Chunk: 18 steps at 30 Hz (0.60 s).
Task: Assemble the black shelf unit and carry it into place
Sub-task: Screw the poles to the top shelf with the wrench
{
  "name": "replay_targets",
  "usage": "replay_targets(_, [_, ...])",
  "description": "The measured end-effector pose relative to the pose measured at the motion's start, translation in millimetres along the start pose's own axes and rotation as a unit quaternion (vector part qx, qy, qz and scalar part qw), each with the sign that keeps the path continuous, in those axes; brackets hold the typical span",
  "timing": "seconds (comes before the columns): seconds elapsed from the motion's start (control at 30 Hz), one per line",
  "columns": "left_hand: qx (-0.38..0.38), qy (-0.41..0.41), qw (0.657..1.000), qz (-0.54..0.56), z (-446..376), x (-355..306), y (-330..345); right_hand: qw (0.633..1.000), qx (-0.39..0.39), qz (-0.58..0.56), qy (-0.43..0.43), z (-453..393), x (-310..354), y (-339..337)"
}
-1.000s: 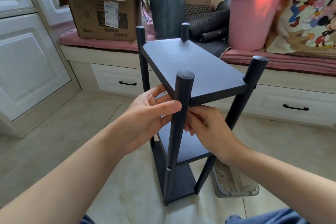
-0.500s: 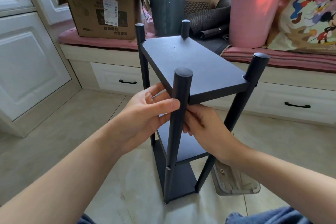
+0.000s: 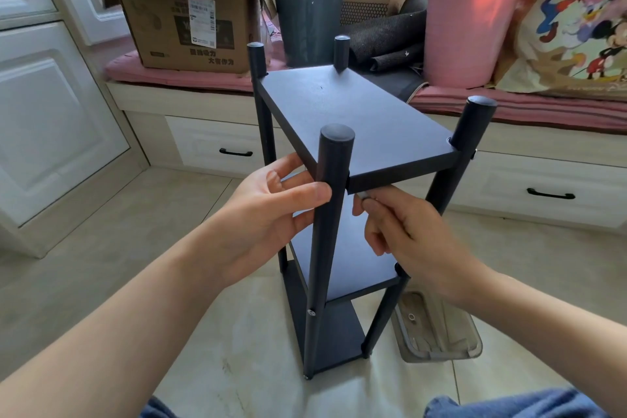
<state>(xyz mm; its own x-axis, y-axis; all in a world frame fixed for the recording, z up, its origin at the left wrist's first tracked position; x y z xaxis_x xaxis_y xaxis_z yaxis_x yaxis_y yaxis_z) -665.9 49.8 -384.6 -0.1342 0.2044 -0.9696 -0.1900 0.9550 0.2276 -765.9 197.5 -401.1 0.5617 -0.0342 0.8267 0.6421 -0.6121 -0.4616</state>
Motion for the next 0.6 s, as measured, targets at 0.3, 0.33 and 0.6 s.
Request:
replay_targets(0.3, [0.009,0.002,1.000,-0.004,0.6,-0.1,0.1,1.000,-0.017,-0.024,-0.003,-1.7,2.4,0.2])
replay_targets(0.33, [0.009,0.003,1.000,-0.004,0.7,-0.1,0.1,1.000,-0.017,-0.025,-0.004,-1.9,2.5,0.7])
replay_targets(0.6, [0.011,0.005,1.000,-0.004,0.0,0.2,-0.5,1.000,-0.012,-0.024,0.008,-4.0,2.2,4.2])
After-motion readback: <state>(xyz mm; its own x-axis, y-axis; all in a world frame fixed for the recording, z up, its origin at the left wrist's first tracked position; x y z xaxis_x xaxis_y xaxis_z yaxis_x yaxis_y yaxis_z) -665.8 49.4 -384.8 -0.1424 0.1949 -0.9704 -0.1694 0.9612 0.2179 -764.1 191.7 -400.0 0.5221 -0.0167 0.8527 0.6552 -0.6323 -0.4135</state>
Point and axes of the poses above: each hand's wrist, its own z-axis away from the middle knuckle, its own y-axis out of the palm, x = y × z, the point moved 4 cm from there along -z, towards the middle knuckle, and after that the axes turned 7 degrees about -z, right-handed, at the moved point
